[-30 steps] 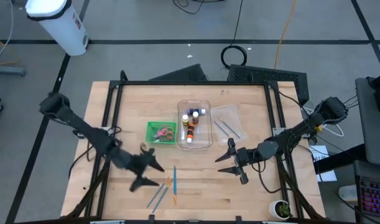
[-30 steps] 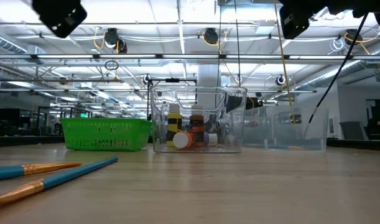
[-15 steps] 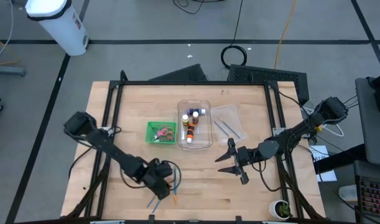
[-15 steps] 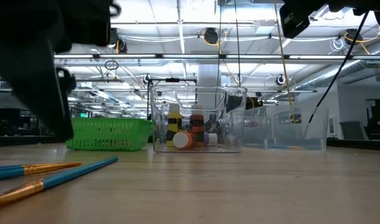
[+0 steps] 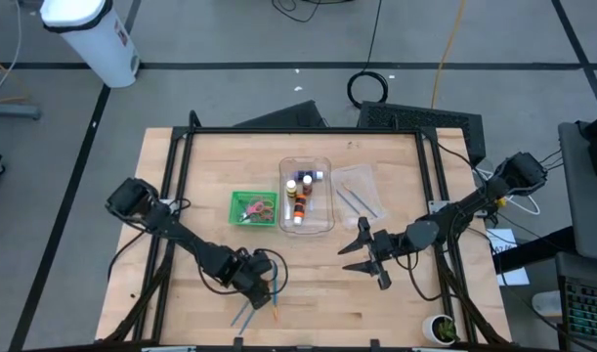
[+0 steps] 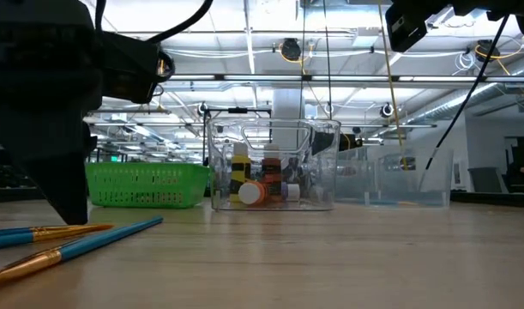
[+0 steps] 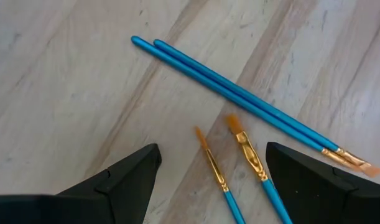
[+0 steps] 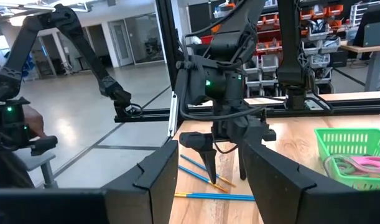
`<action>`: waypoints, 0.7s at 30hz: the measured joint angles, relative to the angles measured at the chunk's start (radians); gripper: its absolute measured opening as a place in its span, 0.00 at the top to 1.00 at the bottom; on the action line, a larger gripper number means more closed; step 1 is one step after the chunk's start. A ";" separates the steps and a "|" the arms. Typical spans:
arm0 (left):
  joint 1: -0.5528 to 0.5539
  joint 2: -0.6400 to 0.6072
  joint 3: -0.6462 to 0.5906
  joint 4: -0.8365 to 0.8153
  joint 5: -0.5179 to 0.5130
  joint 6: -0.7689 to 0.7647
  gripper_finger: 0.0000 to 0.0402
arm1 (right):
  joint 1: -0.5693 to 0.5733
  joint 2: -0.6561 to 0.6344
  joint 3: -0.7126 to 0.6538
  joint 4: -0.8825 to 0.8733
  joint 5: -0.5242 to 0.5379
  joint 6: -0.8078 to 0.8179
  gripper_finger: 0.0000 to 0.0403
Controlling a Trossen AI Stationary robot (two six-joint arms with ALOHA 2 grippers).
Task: Pick & Place Paint Supplies
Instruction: Put the blue paint brush into the white bin
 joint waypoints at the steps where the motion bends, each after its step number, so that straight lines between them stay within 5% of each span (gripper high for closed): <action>1: 0.000 0.000 0.000 0.000 -0.007 0.003 0.23 | 0.000 0.000 0.000 0.000 0.000 0.000 0.58; 6: 0.001 0.002 -0.001 -0.007 -0.026 -0.012 0.25 | 0.000 0.000 0.000 0.000 0.000 0.000 0.58; 15: -0.024 0.005 -0.005 0.026 -0.079 -0.007 0.50 | 0.000 0.000 0.000 0.000 0.000 0.002 0.58; 21: -0.044 0.031 -0.004 0.032 -0.124 -0.015 0.56 | 0.000 0.000 0.000 -0.001 0.000 0.000 0.58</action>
